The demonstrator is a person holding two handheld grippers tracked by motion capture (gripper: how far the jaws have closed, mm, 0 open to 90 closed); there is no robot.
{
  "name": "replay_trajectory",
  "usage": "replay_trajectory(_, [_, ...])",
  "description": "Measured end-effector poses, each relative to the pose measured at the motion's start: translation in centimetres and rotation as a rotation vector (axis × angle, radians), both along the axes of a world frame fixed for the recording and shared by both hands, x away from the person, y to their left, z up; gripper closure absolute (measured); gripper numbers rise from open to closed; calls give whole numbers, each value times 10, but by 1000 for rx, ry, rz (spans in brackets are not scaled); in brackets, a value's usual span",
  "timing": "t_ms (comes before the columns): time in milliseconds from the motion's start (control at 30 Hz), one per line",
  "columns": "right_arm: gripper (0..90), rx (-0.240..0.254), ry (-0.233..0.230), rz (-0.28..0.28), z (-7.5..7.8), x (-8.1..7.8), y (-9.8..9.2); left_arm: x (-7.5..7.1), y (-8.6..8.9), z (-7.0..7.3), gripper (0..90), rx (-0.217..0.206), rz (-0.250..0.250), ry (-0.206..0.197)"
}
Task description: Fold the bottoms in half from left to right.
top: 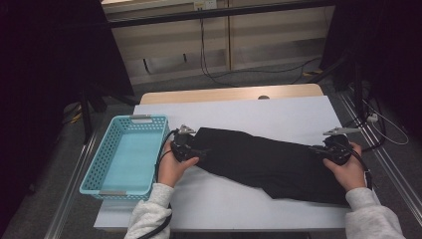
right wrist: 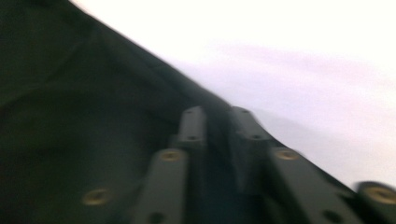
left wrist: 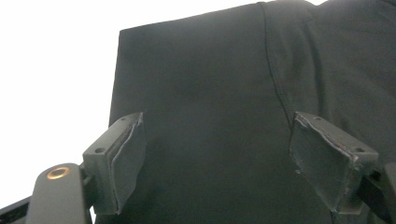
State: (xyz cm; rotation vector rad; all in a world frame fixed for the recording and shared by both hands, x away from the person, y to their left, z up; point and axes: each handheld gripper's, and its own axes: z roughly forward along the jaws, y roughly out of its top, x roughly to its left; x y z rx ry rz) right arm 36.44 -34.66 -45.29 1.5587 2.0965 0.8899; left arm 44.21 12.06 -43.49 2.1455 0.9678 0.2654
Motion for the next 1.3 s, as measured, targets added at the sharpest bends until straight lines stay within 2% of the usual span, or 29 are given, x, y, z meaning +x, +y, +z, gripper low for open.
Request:
replay_trajectory(233, [893, 9, 14, 2, 2, 2, 0, -1, 0, 1, 194, 1, 2, -6])
replay_trajectory(400, [900, -17, -5, -17, 8, 11, -2, 0, -1, 0, 194, 5, 3, -3])
replay_trajectory(567, [895, -42, 21, -13, 6, 14, -1, 1, 2, 0, 193, 5, 19, -13])
replay_trajectory(600, [832, -42, 10, -16, 4, 14, 0, 1, 3, 0, 191, 1, 24, -11])
replay_trajectory(633, [832, -42, 10, -16, 4, 14, 0, 1, 4, 1, 191, 1, 26, -13])
replay_trajectory(667, [759, -59, -3, -26, 5, 13, 2, 1, 5, 1, 189, 3, 26, -13])
replay_trajectory(700, [759, -59, -3, -26, 5, 13, 2, 2, 6, 2, 189, 3, 29, -16])
replay_trajectory(733, [683, -46, -17, -23, 7, 10, 6, 2, 6, 2, 187, -3, 40, -25])
replay_trajectory(800, [664, -43, -21, -13, 9, 8, 8, 2, 7, 3, 184, -2, 44, -27])
replay_trajectory(867, [588, -15, -43, 9, 11, 2, 14, 4, 7, 3, 178, 7, 54, -27])
replay_trajectory(900, [571, 8, -46, 15, 13, -1, 17, 4, 7, 2, 174, 11, 61, -31])
replay_trajectory(933, [534, 45, -71, 32, 15, -8, 23, 5, 8, 2, 169, 15, 70, -33])
replay_trajectory(967, [534, 45, -71, 32, 15, -8, 23, 5, 8, 3, 169, 20, 75, -32])
replay_trajectory(1000, [495, 56, -89, 49, 16, -15, 29, 5, 8, 2, 161, 21, 83, -30])
replay_trajectory(1033, [495, 56, -89, 49, 16, -15, 29, 6, 9, 2, 161, 20, 85, -29])
replay_trajectory(1133, [431, 77, -110, 66, 17, -28, 39, 7, 9, 2, 143, 28, 100, -33])
replay_trajectory(1200, [411, 79, -118, 76, 18, -34, 44, 9, 8, 0, 133, 44, 110, -45])
replay_trajectory(1300, [383, 81, -115, 89, 17, -37, 47, 10, 8, -2, 127, 41, 112, -34])
